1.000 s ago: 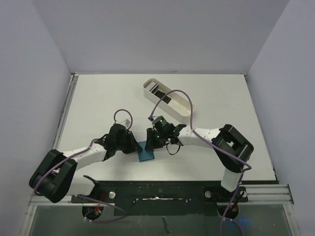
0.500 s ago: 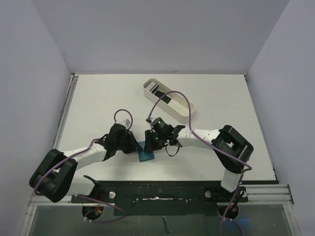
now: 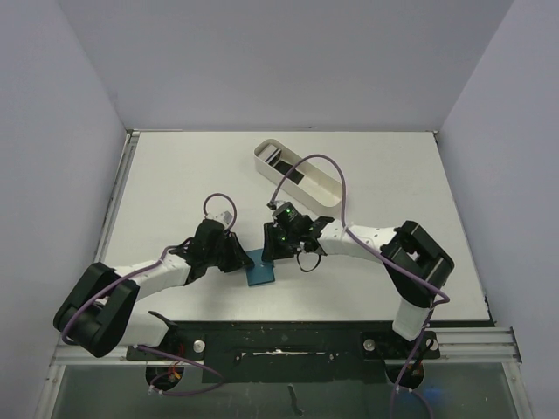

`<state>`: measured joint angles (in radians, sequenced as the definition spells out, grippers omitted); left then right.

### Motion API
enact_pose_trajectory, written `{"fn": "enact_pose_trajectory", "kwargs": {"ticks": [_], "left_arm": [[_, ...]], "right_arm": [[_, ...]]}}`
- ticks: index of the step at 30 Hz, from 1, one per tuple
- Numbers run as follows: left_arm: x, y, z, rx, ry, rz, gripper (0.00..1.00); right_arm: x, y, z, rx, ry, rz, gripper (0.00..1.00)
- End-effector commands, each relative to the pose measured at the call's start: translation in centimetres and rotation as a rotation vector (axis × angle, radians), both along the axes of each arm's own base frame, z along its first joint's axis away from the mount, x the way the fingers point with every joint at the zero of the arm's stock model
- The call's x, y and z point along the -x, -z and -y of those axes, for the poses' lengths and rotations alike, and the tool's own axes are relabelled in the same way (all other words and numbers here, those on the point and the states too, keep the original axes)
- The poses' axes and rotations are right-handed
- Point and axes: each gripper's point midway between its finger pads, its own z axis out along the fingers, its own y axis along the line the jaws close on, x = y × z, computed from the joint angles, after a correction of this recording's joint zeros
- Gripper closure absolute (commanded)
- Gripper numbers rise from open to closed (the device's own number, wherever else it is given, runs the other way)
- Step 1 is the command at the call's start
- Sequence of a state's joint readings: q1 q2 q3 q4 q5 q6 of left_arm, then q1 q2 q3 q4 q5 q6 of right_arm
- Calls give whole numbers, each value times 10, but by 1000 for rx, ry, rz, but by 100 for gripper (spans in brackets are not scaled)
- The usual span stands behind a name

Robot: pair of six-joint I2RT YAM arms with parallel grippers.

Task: Put the credit cards into the card holder
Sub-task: Close the card holder at the center of the board.

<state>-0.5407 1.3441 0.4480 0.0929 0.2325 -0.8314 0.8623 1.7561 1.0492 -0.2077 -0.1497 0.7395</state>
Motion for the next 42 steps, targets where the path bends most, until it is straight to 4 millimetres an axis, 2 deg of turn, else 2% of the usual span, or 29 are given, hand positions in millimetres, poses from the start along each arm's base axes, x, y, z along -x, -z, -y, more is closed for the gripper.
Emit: {"fn": "enact_pose_trajectory", "kwargs": {"ticks": [1, 8, 16, 33, 36, 42], "left_arm": [[-3, 13, -8, -76, -18, -3, 91], [-4, 15, -6, -80, -12, -7, 91], [-5, 14, -6, -79, -15, -7, 91], [-3, 14, -5, -78, -18, -7, 91], [-3, 14, -4, -77, -17, -6, 91], [-3, 14, -4, -78, -21, -6, 91]], "right_arm": [[-21, -40, -10, -79, 9, 97, 72], [-25, -30, -16, -81, -10, 74, 72], [-9, -18, -19, -72, -36, 31, 73], [8, -13, -26, -77, -72, 0, 75], [8, -16, -26, -78, -74, 4, 76], [-7, -38, -19, -62, -29, 76, 75]]}}
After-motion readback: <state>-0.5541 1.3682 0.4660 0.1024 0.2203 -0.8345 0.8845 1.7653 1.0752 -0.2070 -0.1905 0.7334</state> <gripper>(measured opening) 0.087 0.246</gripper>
